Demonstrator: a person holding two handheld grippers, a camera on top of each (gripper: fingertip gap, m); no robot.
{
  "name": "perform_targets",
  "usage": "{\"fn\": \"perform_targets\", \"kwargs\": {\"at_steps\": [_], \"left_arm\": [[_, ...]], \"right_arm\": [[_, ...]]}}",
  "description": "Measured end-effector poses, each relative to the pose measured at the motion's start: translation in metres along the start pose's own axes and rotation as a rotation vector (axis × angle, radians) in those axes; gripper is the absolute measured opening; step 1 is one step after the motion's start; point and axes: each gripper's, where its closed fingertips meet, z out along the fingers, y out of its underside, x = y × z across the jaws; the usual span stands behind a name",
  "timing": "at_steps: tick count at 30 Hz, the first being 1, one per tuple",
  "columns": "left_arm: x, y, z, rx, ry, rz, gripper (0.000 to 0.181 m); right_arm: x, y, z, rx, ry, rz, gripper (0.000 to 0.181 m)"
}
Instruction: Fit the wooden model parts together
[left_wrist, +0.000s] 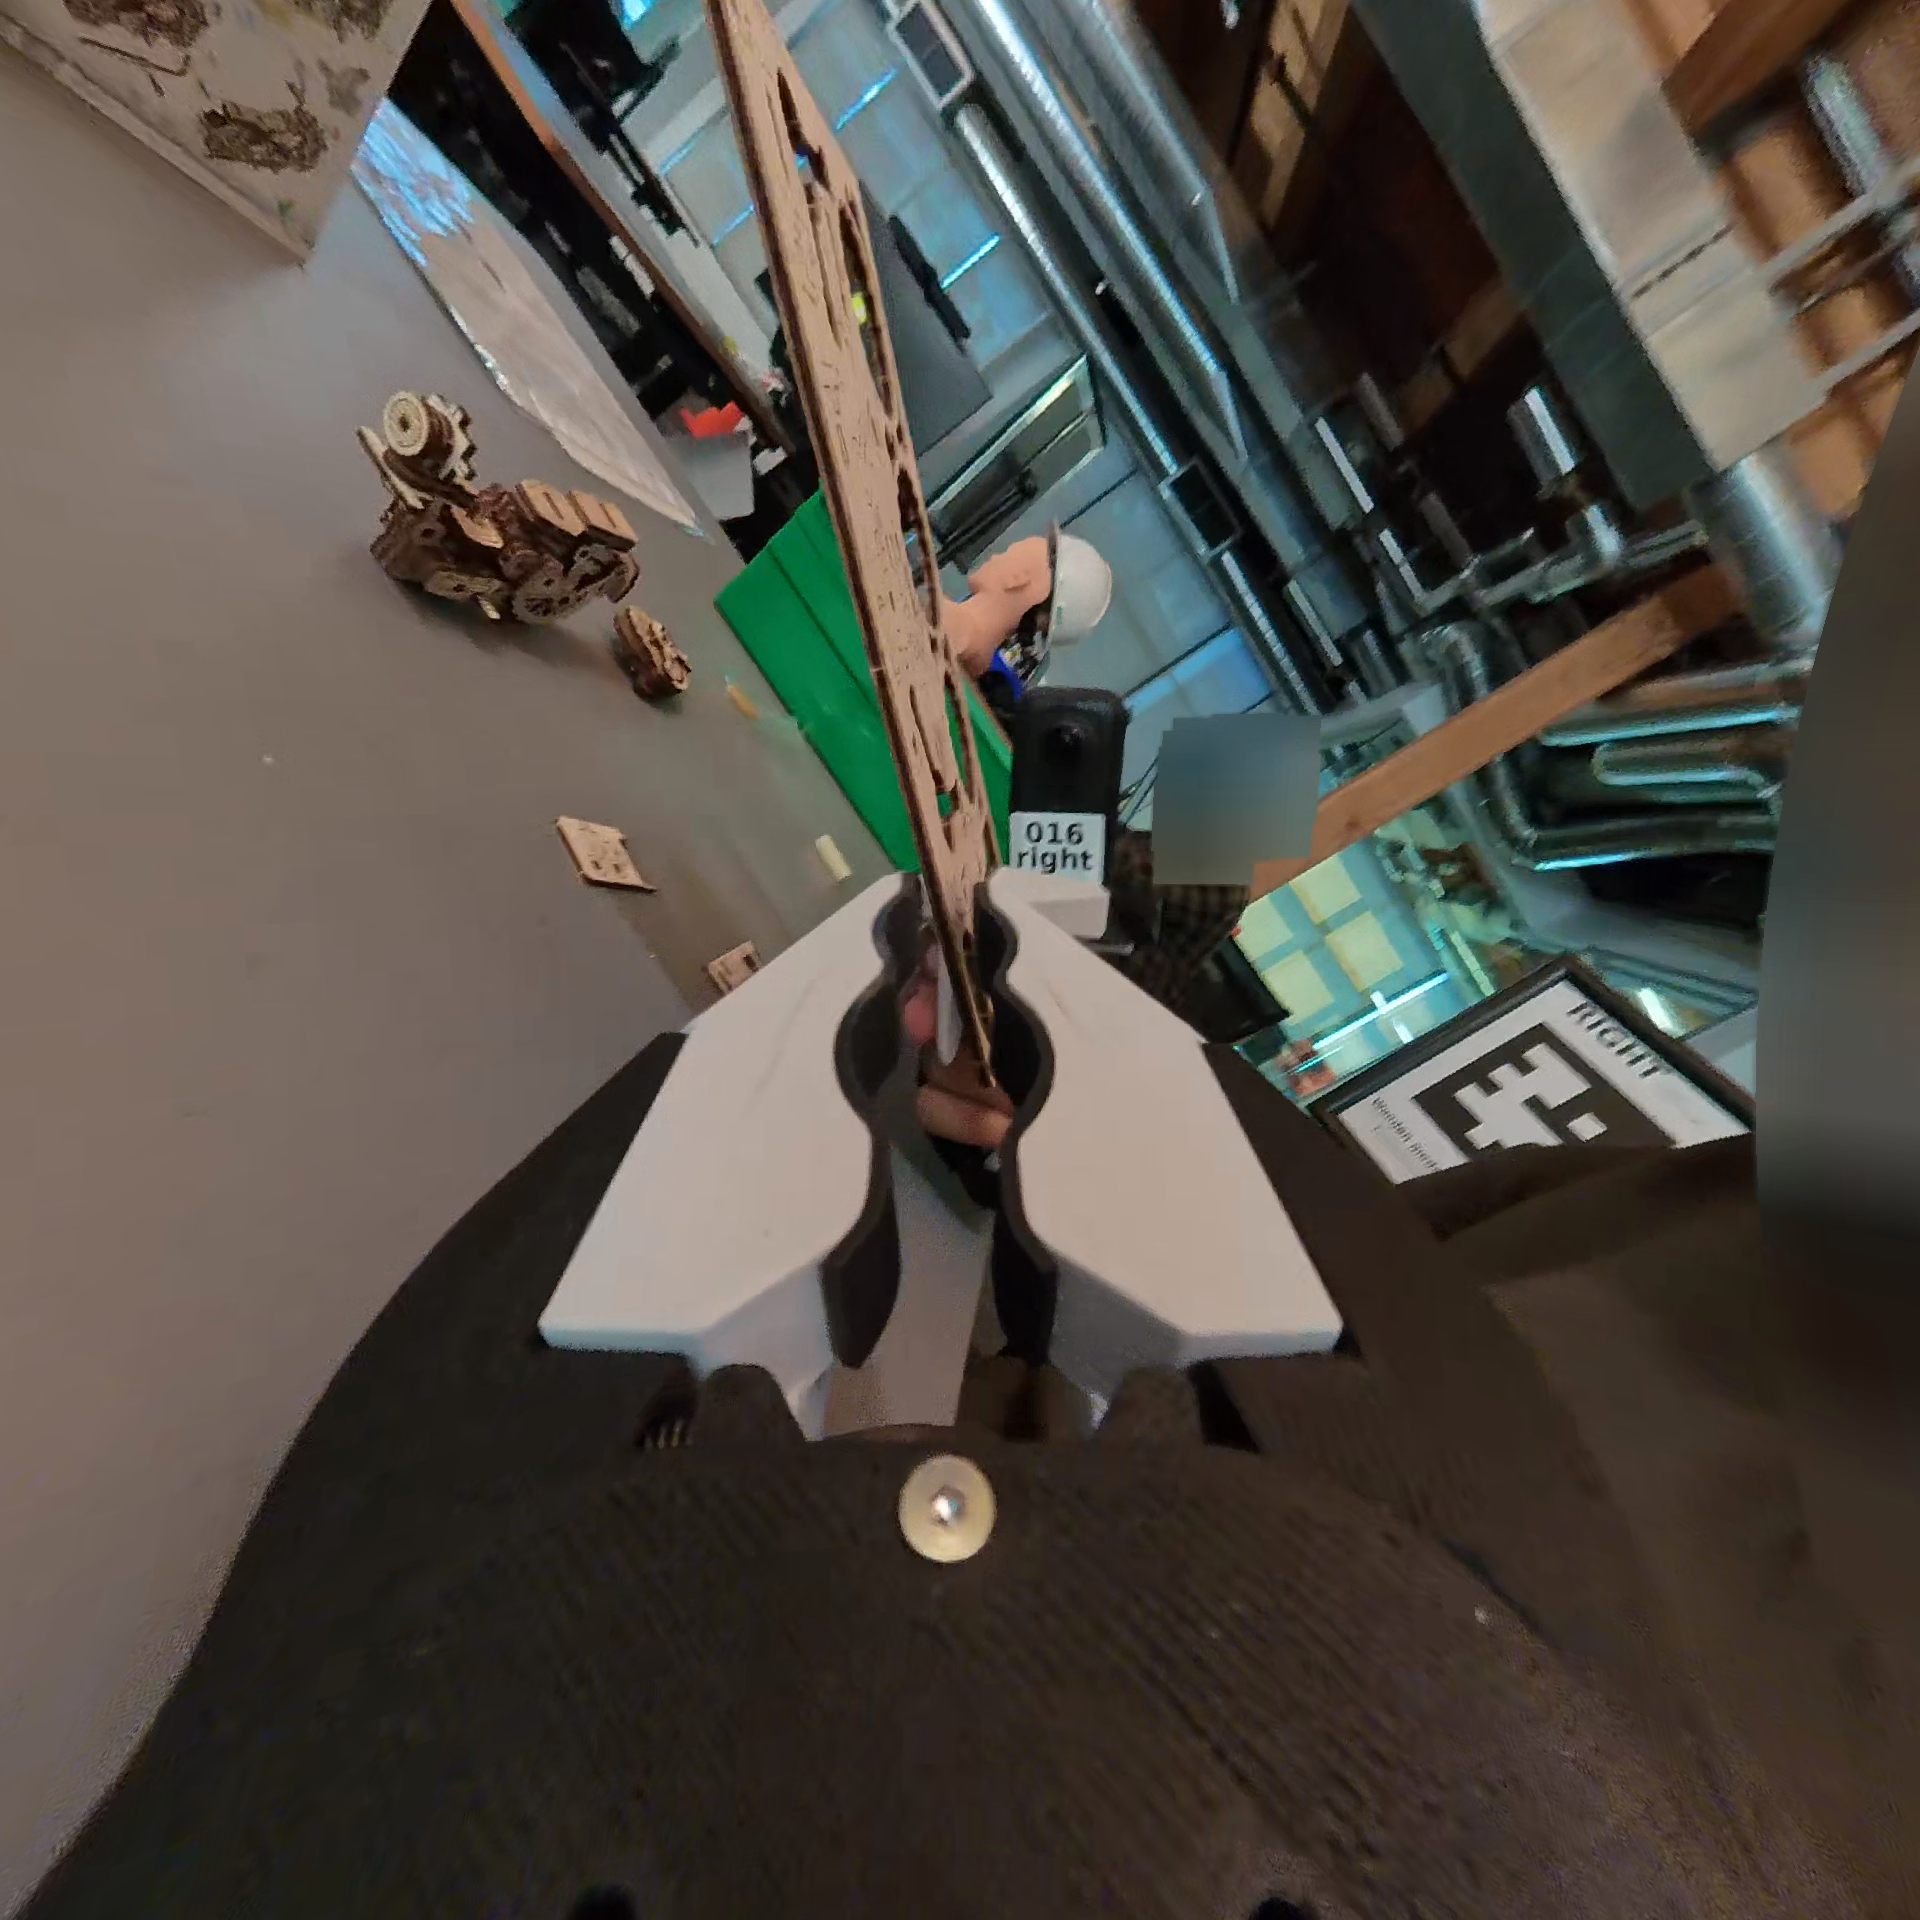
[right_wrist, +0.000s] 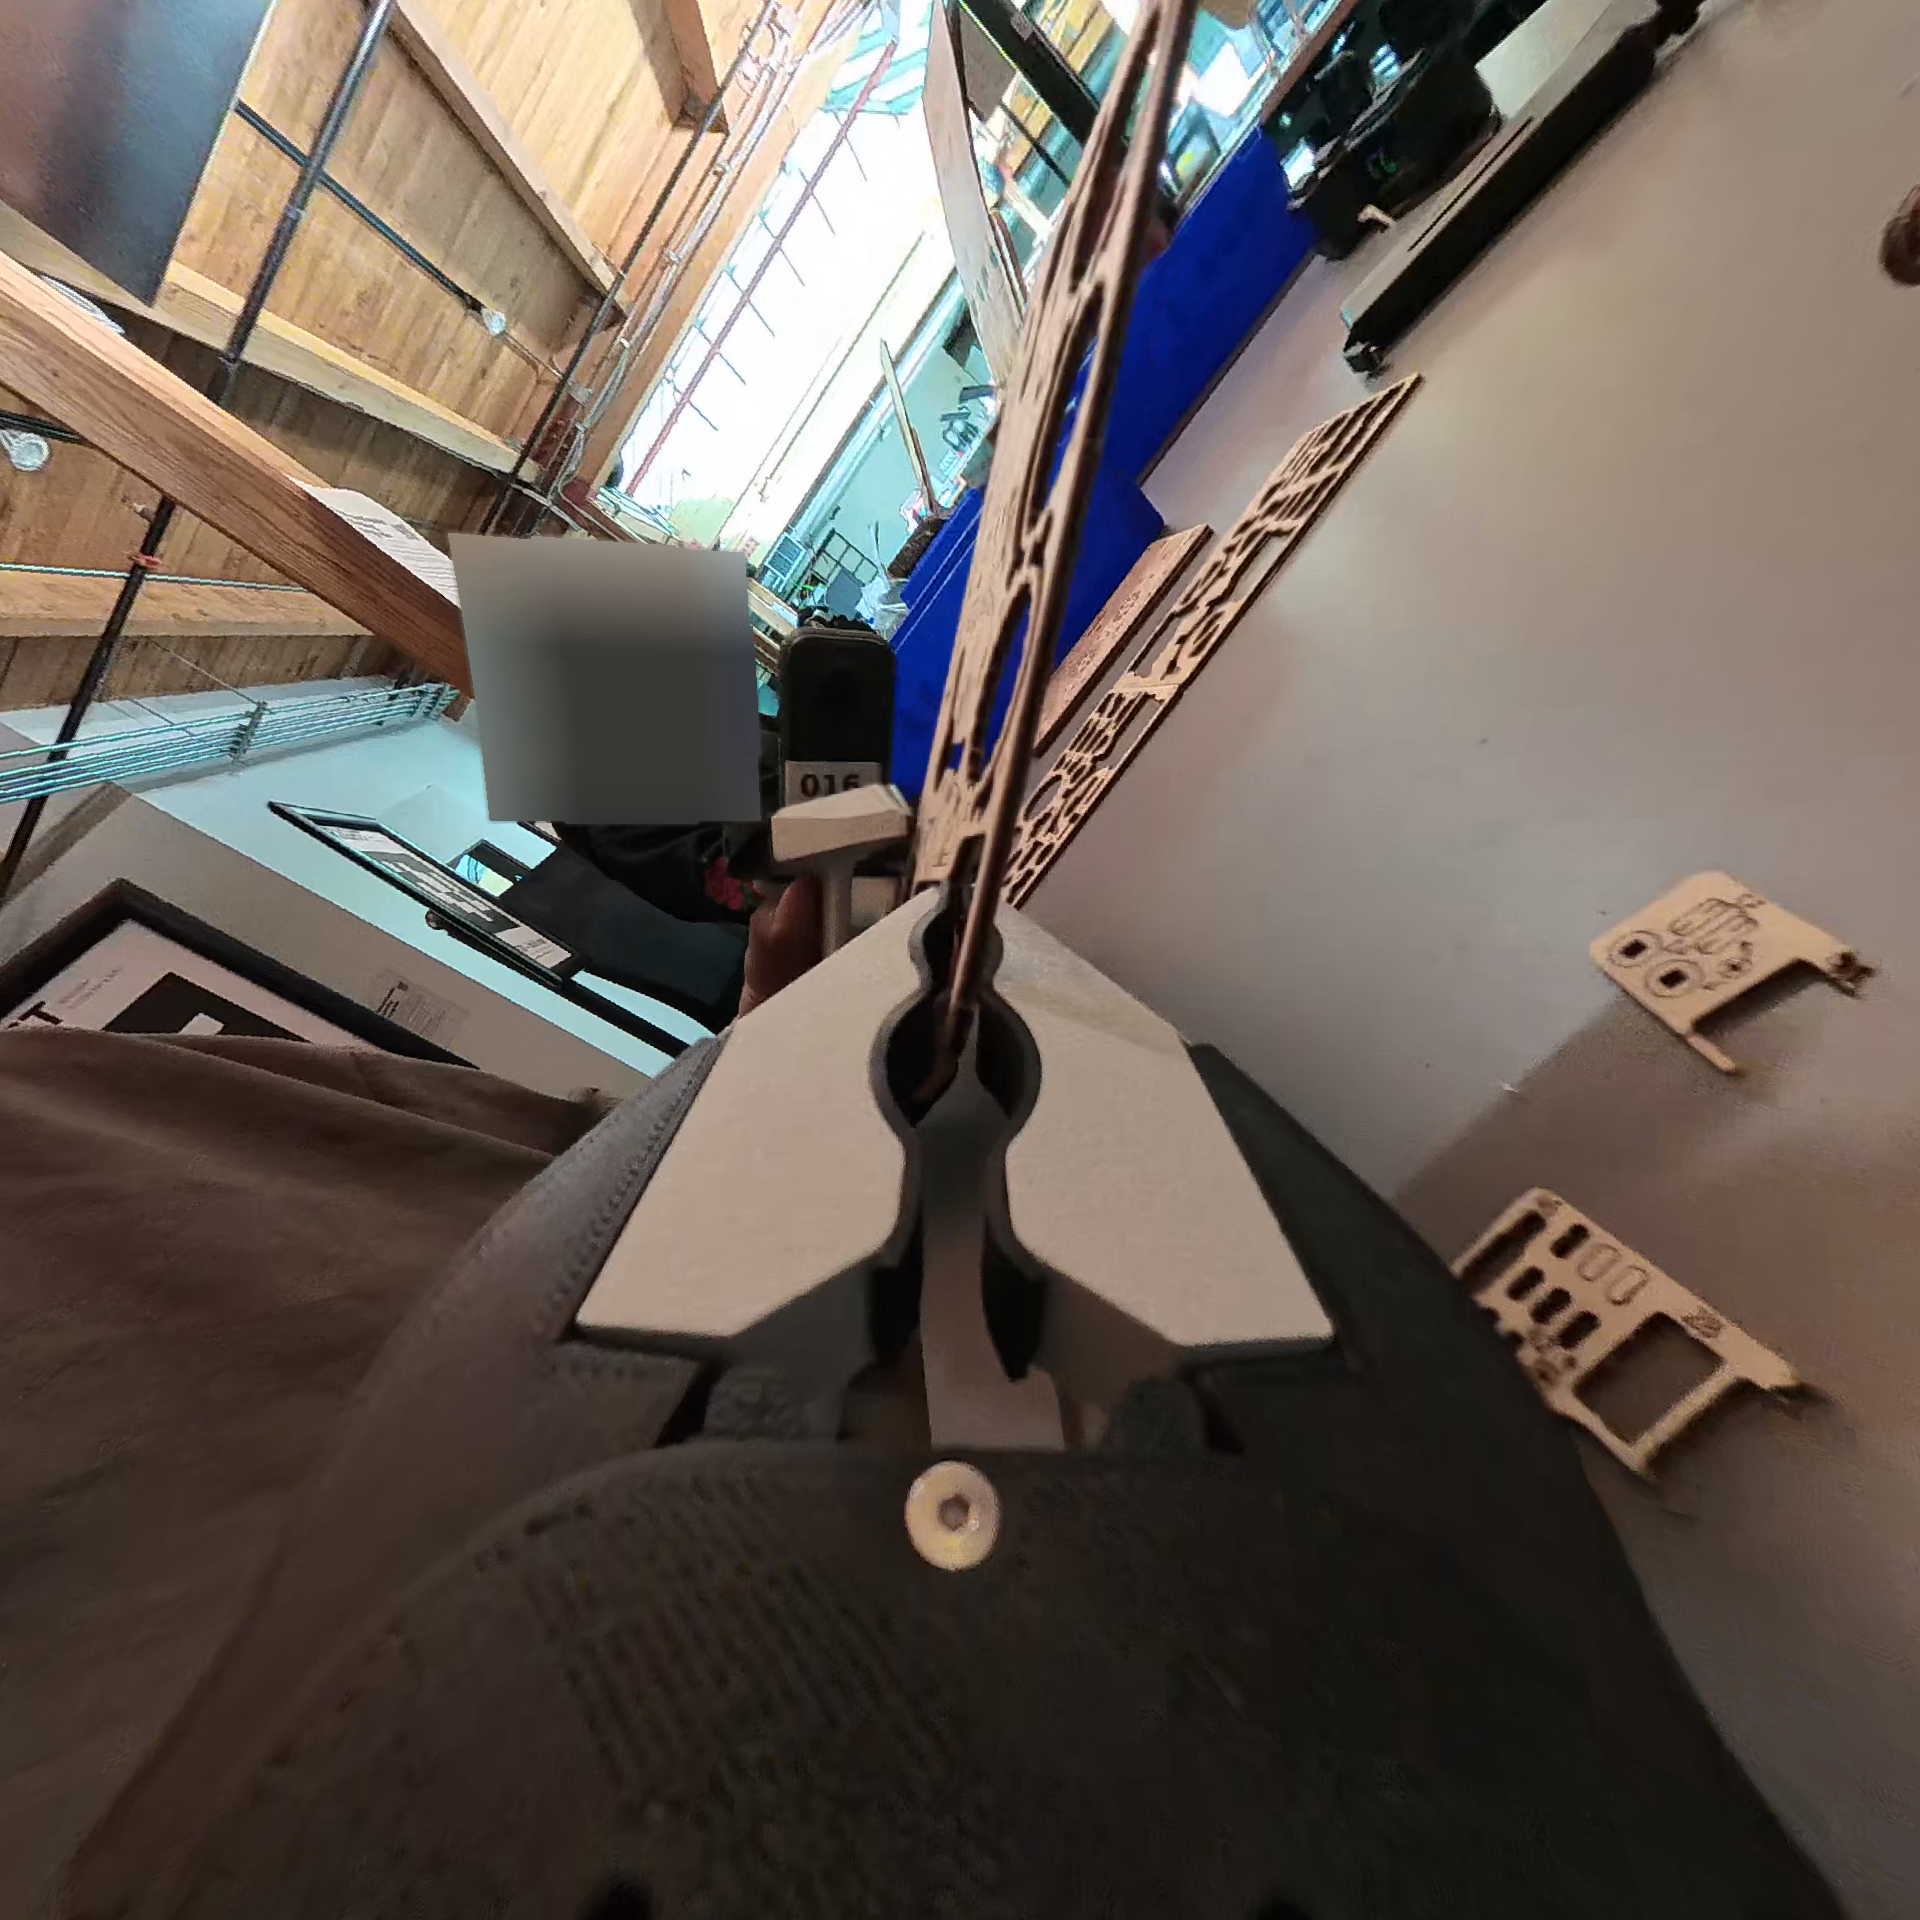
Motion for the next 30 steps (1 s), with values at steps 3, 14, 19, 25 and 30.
{"fn": "perform_targets", "kwargs": {"at_steps": [3, 14, 19, 25, 30], "left_arm": [[-0.007, -0.004, -0.005, -0.015, -0.059, 0.061, 0.034], [-0.016, 0.02, -0.004, -0.175, 0.005, -0.195, 0.063], [-0.021, 0.021, -0.005, -0.171, -0.025, -0.202, 0.049], [-0.044, -0.005, -0.018, -0.061, -0.214, -0.06, 0.072], [-0.051, -0.05, -0.046, 0.1, -0.409, 0.22, 0.084]], "right_arm": [[-0.002, -0.004, -0.008, -0.008, -0.033, 0.016, 0.0], [-0.021, 0.022, -0.01, -0.213, -0.177, -0.025, 0.0], [-0.022, 0.013, -0.013, -0.173, -0.172, -0.069, 0.0], [-0.026, 0.009, -0.015, -0.158, -0.179, -0.123, 0.0], [-0.032, 0.013, -0.018, -0.193, -0.239, -0.083, 0.0]]}}
